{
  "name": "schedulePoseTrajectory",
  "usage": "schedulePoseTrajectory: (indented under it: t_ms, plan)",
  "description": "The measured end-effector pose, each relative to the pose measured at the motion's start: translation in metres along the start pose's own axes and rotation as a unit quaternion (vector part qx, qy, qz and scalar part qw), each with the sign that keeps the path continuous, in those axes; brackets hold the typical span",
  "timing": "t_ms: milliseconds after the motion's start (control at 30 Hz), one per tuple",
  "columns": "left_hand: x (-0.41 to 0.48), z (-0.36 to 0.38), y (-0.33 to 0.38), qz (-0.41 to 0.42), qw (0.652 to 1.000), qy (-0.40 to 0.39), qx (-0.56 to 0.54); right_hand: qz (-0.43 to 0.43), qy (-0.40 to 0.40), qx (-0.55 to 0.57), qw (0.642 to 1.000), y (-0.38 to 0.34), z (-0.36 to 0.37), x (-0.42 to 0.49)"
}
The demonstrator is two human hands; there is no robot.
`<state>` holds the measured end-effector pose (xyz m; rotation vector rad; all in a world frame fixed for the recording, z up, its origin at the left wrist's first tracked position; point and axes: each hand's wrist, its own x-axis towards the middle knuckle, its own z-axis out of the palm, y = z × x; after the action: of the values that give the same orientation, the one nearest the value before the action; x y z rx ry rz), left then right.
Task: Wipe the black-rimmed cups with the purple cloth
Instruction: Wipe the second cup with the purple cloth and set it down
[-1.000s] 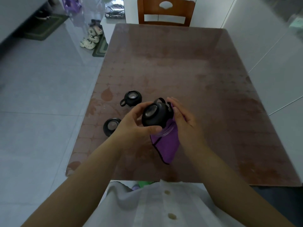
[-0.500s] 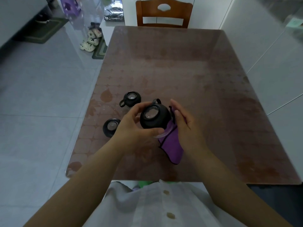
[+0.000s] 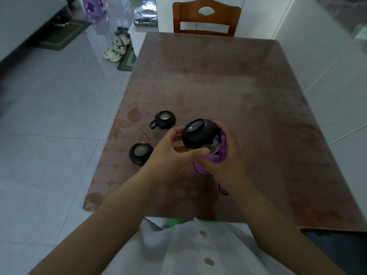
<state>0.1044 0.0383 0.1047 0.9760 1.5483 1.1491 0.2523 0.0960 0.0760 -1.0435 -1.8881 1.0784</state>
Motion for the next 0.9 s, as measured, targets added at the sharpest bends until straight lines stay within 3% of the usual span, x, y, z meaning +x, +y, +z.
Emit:
schedulePoseTrajectory:
  t_ms: [100, 200, 300, 367, 500, 633, 900]
  plan:
    - [-0.001, -0.011, 0.004, 0.016, 0.999, -0.03, 0.042, 0.078, -0.016, 0.134, 0.988, -0.005, -0.01, 0.005]
    - [0.001, -0.023, 0.005, 0.027, 0.996, -0.003, 0.082, 0.159, -0.049, 0.276, 0.947, 0.0, -0.015, 0.006]
    - [0.006, -0.032, -0.001, 0.031, 0.998, 0.018, 0.06, 0.202, -0.077, 0.357, 0.909, 0.007, -0.01, 0.004]
    - [0.008, -0.035, -0.003, 0.018, 1.0, -0.015, 0.01, 0.216, -0.094, 0.398, 0.887, 0.008, -0.007, 0.003]
    - [0.008, -0.033, -0.003, 0.006, 0.993, -0.094, -0.072, 0.224, -0.124, 0.429, 0.866, 0.003, -0.007, 0.004]
    - [0.008, -0.029, -0.003, 0.013, 0.992, -0.121, -0.038, 0.229, -0.125, 0.453, 0.853, 0.0, -0.007, 0.002]
    - [0.01, -0.019, -0.003, 0.011, 0.995, -0.09, -0.045, 0.205, -0.146, 0.456, 0.854, -0.005, -0.013, 0.001]
